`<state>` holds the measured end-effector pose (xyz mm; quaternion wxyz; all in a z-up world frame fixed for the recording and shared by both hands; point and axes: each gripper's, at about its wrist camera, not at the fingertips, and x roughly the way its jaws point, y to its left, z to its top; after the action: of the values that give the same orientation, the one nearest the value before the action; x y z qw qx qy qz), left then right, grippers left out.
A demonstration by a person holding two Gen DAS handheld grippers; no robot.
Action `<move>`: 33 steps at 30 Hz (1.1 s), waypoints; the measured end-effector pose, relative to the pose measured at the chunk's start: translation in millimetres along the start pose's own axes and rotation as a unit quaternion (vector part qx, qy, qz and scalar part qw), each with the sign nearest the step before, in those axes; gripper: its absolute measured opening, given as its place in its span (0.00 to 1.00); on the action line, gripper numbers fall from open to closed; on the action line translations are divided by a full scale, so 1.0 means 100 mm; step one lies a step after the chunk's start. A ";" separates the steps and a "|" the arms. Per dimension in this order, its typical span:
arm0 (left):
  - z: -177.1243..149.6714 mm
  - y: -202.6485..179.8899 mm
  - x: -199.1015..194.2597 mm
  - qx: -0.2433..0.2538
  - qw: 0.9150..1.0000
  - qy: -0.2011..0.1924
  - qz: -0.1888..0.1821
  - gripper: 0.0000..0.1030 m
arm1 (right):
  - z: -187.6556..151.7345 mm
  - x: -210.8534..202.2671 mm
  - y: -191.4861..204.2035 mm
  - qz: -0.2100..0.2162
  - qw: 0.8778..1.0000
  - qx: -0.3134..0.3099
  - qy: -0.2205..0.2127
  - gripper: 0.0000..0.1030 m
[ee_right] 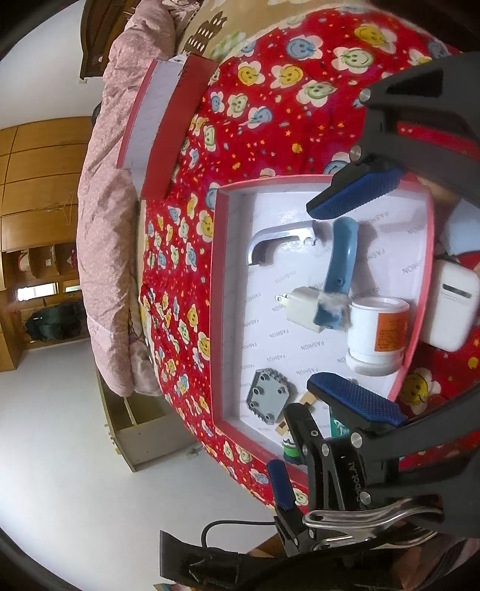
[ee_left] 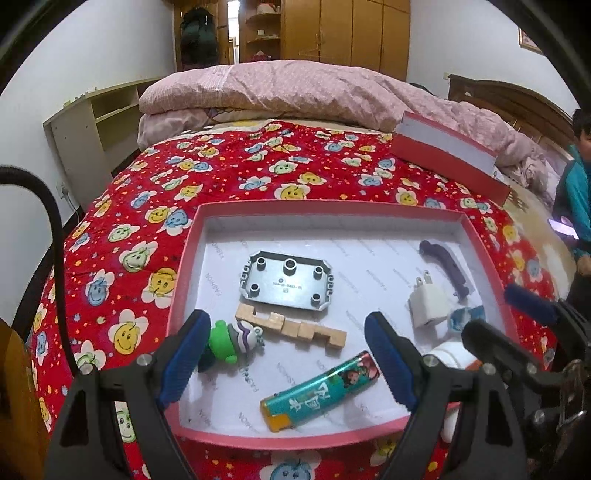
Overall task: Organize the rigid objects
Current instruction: 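Withdraw both grippers from the tray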
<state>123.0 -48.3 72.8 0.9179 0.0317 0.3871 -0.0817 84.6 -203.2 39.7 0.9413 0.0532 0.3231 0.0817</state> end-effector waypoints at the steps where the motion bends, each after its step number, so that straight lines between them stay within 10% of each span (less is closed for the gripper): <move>1: -0.01 0.00 -0.02 -0.002 1.000 0.000 -0.001 0.86 | -0.01 -0.03 0.00 0.000 1.000 0.001 -0.001 0.84; 33: -0.58 -0.04 -0.43 0.017 0.999 0.023 -0.022 0.86 | -0.77 -0.64 -0.24 -0.050 0.998 0.004 0.032 0.84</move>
<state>51.9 -39.8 63.2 0.9062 0.0404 0.4070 -0.1075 -9.6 -235.2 13.7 0.9332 0.0380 0.3557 0.0353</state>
